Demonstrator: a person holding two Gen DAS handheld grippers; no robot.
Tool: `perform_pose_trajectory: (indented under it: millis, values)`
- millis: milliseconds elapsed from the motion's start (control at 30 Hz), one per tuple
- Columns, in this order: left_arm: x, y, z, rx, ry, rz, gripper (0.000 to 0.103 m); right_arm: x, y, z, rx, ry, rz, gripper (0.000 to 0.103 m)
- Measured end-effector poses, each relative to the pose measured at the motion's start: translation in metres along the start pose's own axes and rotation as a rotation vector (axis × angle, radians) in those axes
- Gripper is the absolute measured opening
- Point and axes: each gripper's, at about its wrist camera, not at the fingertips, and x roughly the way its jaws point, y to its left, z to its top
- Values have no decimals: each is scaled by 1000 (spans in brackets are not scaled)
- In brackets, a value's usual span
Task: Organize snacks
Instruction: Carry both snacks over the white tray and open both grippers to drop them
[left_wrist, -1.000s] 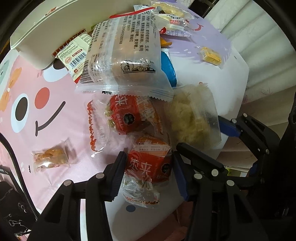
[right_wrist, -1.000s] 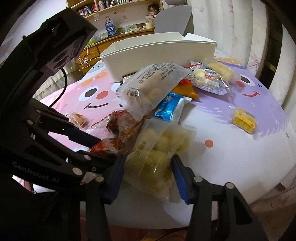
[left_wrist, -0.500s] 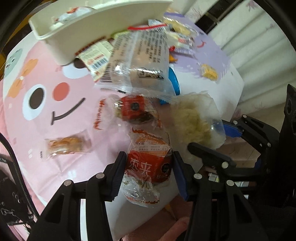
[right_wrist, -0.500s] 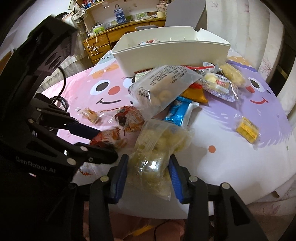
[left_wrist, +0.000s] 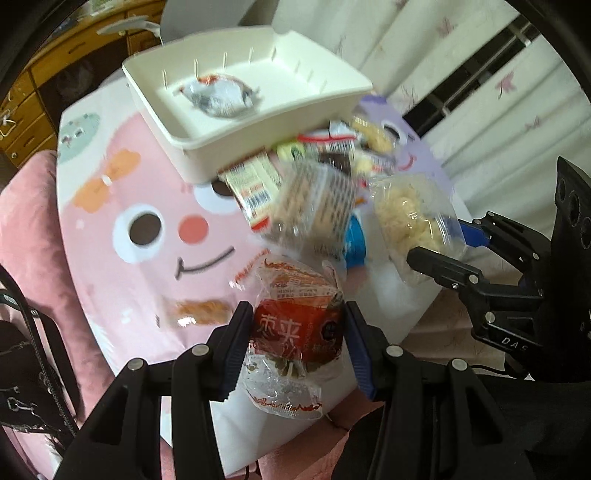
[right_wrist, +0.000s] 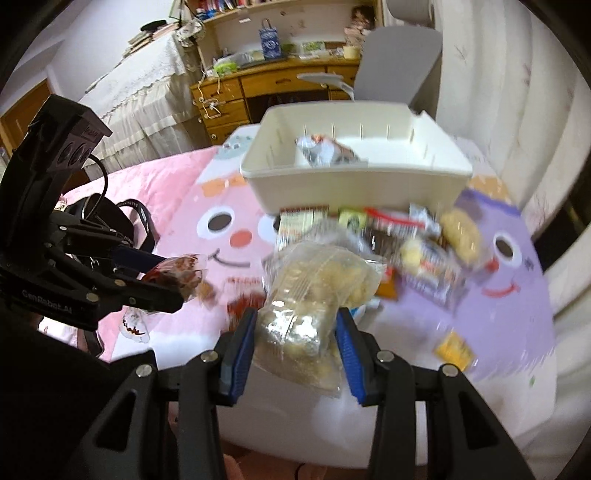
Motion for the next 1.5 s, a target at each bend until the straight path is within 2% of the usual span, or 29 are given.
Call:
perform_pose_trajectory:
  millis: [300,500,733,933,1267,1400,1500]
  values:
    - [-15,5,48,-97,-132,44,48,-1,-17,56,-56,-65,65,43]
    - [-17,-2,94,-155,-219,83,48,8,-38,92,-113,-90,93,43]
    - [-14,-4,131,-229,-293,123,48,21,-69,127,-149,-135,133,43]
    - [-10,1,161,-288,-344,159,48,33,-99,154,-136,-178,133,43]
    - [-5,7,192,-344,-376,196,50,50,-142,179,-75,-203,112,43]
    - [-3,11,195,-389,-367,206,56,57,-149,182,-62,-182,107,44]
    - [-4,13,193,-412,-363,199,63,61,-151,183,-49,-168,108,54]
